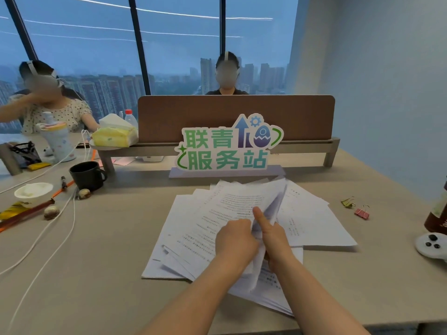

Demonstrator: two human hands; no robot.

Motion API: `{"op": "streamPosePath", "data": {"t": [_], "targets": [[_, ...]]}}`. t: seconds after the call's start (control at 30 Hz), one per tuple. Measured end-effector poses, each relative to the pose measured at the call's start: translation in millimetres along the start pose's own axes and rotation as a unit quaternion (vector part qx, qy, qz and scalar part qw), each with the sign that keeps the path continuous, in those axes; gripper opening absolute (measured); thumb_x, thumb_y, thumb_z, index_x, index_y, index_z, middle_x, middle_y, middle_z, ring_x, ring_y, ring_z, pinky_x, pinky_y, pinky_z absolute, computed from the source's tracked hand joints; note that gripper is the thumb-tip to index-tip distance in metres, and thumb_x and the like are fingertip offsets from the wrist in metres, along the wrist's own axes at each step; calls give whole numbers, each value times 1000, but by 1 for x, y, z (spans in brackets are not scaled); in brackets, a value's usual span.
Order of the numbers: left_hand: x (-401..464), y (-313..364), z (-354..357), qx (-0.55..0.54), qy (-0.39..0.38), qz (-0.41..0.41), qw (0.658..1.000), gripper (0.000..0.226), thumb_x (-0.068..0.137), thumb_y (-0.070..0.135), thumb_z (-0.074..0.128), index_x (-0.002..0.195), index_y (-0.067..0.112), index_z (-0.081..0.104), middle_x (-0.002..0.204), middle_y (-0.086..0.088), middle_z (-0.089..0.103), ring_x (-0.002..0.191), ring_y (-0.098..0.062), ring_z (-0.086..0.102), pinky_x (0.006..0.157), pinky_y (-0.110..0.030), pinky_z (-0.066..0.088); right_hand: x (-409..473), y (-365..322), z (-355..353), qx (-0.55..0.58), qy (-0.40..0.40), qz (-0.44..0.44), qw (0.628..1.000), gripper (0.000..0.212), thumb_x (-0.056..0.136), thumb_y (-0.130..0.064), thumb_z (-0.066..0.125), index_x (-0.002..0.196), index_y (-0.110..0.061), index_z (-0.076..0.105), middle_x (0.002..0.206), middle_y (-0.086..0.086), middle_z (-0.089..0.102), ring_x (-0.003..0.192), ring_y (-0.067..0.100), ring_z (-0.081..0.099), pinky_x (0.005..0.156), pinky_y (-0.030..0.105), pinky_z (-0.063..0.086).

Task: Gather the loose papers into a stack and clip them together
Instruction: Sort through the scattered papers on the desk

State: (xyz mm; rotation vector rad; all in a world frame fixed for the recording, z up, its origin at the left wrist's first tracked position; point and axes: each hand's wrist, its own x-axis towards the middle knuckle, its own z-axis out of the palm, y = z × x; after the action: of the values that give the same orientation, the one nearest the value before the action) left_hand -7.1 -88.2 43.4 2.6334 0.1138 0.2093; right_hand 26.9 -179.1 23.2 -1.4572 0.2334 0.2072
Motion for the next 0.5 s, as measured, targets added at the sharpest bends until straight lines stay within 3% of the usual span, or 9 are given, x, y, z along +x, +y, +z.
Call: {"op": "streamPosePath", "data": {"t": [0.1,0.17,0.27,0.33,0.4,0.43,0.47,0.5], "targets": [[-4,0,2,8,-40,8,999,28,89,38,44,80,18,60,86,-3,67,79,-26,61,65,-33,47,5,-2,-4,42,8,28,999,27,91,-27,60,106,-7,71,100,12,76,92,30,71,79,37,56],[-5,-2,3,5,-81,5,997,32,85,45,44,67,20,51,74,0,59,71,-23,56,58,-31,39,6,-4,-5,49,7,45,998,24,89,-16,54,105,-5,68,99,11,75,85,29,70,68,33,54],[-6,-8,3,-32,-116,5,993,43,86,52,40,75,18,64,79,2,68,74,-19,62,64,-32,47,7,-7,-6,-8,25,47,999,24,88,-2,55,110,-8,60,101,16,69,75,26,64,51,27,48],[-6,-14,3,-74,-115,2,991,43,87,50,40,73,18,65,75,3,67,70,-18,60,64,-32,46,11,-6,-7,-63,31,39,997,32,84,5,53,112,-8,62,101,18,70,80,31,66,58,32,56],[-4,-22,1,-116,-97,-7,988,32,87,39,44,64,22,57,68,4,58,65,-18,53,62,-32,39,14,-5,-10,-111,29,20,993,38,81,8,48,112,-10,63,101,14,70,90,33,66,79,43,59],[-1,-27,-1,-129,-84,-16,988,27,89,35,46,73,27,65,79,4,64,74,-18,58,68,-31,41,14,-5,-11,-116,24,6,993,40,81,8,46,110,-14,62,100,9,69,90,30,66,79,43,59],[2,-32,-5,-137,-64,-23,988,26,92,33,47,96,29,72,101,5,69,93,-18,62,78,-30,45,12,-5,-12,-109,18,-9,994,42,82,8,45,110,-18,61,97,3,68,88,25,64,73,39,58],[7,-38,-10,-135,-36,-34,990,34,94,32,47,121,26,67,126,3,65,113,-18,60,91,-31,45,9,-6,-12,-96,8,-23,995,42,84,8,44,110,-21,60,94,-2,66,86,21,64,67,34,56]]}}
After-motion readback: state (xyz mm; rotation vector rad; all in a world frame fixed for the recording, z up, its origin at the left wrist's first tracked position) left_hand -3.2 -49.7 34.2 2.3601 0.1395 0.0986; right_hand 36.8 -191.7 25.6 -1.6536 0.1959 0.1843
